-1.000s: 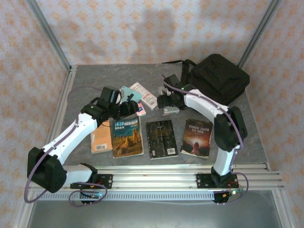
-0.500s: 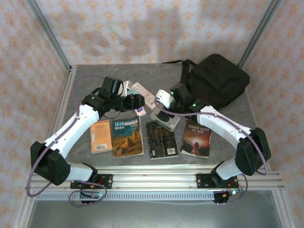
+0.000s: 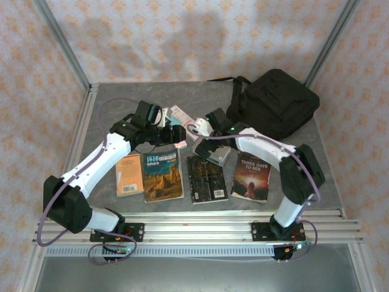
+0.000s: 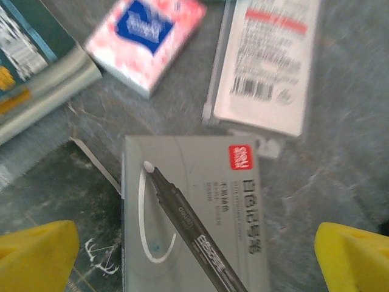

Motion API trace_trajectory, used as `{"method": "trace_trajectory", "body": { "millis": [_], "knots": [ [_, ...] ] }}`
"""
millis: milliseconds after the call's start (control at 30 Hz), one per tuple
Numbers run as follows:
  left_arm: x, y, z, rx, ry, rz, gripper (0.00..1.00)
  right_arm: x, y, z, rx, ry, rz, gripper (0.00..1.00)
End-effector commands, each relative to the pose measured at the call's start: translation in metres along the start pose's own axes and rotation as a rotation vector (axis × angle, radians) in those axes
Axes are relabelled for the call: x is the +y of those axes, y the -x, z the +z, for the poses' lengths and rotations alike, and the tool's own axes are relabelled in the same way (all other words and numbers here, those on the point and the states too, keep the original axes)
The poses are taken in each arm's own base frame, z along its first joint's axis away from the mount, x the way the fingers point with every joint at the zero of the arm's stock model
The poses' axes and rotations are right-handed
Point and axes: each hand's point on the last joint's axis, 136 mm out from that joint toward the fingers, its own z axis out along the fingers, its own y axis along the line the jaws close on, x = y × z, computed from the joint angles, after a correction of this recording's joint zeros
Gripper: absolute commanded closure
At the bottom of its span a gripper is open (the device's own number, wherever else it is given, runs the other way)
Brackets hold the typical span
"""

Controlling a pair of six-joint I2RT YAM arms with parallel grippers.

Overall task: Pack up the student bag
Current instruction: Pick up the pencil case from the center of the table.

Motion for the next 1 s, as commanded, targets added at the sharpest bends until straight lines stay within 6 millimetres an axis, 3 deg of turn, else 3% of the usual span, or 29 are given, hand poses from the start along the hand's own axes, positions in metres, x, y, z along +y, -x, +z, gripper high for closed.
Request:
{"method": "trace_trajectory", "body": {
  "millis": [0,300,700,833,967],
  "knots": [
    [0.011,-0.004,-0.007,-0.011,0.037,0.007,0.29,-0.008,-0.011,0.013,0.093,-0.016,0.03,0.01],
    [0.01,-0.005,-0.002,0.001,0.014,-0.001,0.29,-0.025,-0.031,0.046,0.198,-0.031,0.079,0.01],
    [0.01,-0.005,0.002,0.012,-0.001,-0.014,0.29,-0.037,-0.039,0.076,0.283,0.035,0.334,0.0],
    [0.011,-0.005,0.003,0.013,-0.002,-0.018,0.29,-0.046,-0.025,0.072,0.281,0.022,0.382,0.08],
    [0.01,-0.004,0.003,0.008,-0.005,-0.024,0.29,-0.058,-0.015,0.059,0.268,-0.01,0.446,0.26]
  ]
}}
